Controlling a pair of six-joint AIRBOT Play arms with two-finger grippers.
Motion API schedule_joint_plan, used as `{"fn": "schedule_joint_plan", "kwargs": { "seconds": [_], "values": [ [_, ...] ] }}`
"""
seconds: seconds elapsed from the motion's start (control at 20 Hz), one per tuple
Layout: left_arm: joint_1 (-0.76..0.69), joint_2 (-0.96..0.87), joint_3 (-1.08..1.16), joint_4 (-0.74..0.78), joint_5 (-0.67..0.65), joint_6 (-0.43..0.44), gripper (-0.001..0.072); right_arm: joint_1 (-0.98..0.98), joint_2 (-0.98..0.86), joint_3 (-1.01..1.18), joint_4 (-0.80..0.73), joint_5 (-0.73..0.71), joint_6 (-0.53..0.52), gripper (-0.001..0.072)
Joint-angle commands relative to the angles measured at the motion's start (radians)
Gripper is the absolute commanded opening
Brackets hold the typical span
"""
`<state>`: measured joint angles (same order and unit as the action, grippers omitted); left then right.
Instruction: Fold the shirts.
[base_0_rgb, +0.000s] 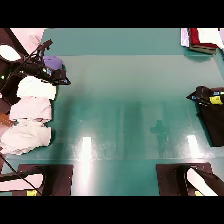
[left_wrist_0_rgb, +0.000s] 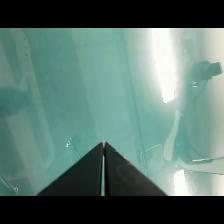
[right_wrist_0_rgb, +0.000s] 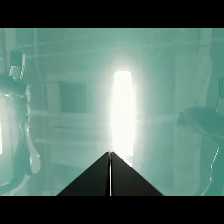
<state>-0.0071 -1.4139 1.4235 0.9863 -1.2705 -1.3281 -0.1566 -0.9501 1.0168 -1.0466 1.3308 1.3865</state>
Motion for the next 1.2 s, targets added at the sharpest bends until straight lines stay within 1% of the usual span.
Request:
{"fn": "schedule_joint_plan", "kwargs": {
  "seconds": [0.0,0.15,0.35,0.4,0.45,0.5,0.55,0.6,0.7,0.75,0.85,1.0,1.1,1.15],
  "values": [
    [0.000,0.000,0.000,0.000,0.000,0.000,0.0024,0.001,0.001,0.000,0.000,0.001,0.000,0.0019],
    [0.000,0.000,0.000,-0.007,0.005,-0.006,0.0024,0.001,0.001,0.000,0.001,0.005,0.000,0.0019],
    [0.000,0.000,0.000,-0.093,0.006,-0.007,0.0025,0.001,0.001,0.000,0.001,0.004,0.000,0.0019],
    [0.000,0.000,0.000,-0.105,0.024,0.002,0.0025,0.001,0.001,0.000,0.001,0.004,0.000,0.0019],
    [0.000,0.000,0.000,-0.097,0.069,0.014,0.0122,0.001,0.001,0.000,0.001,0.005,0.000,0.0019],
    [0.002,0.000,0.000,-0.059,0.132,0.047,0.0557,0.001,0.001,0.000,0.001,0.005,0.000,0.0019],
    [0.004,0.000,0.000,0.010,0.225,0.043,0.0686,0.001,0.001,0.000,0.004,0.005,0.000,0.0019],
    [0.004,0.000,0.000,0.111,0.335,0.035,0.0664,0.001,0.001,0.000,0.008,0.005,0.001,0.0019],
    [0.008,-0.019,0.004,0.330,0.520,-0.055,0.0664,0.001,0.001,0.000,0.008,0.005,0.001,0.0019],
    [0.019,-0.044,0.016,0.410,0.568,-0.089,0.0664,0.001,0.001,0.000,0.008,0.005,0.002,0.0019],
    [0.060,-0.135,0.074,0.478,0.592,-0.089,0.0664,0.001,0.001,0.000,0.008,0.004,0.002,0.0019],
    [0.116,-0.302,0.202,0.477,0.579,-0.085,0.0664,0.001,0.001,0.000,0.008,0.005,0.013,0.0019],
    [0.131,-0.400,0.280,0.478,0.561,-0.083,0.0664,0.001,0.001,-0.002,0.008,0.005,0.029,0.0018],
    [0.132,-0.442,0.311,0.479,0.552,-0.068,0.0664,0.001,0.001,-0.002,0.008,0.005,0.030,0.0019]
  ]
}}
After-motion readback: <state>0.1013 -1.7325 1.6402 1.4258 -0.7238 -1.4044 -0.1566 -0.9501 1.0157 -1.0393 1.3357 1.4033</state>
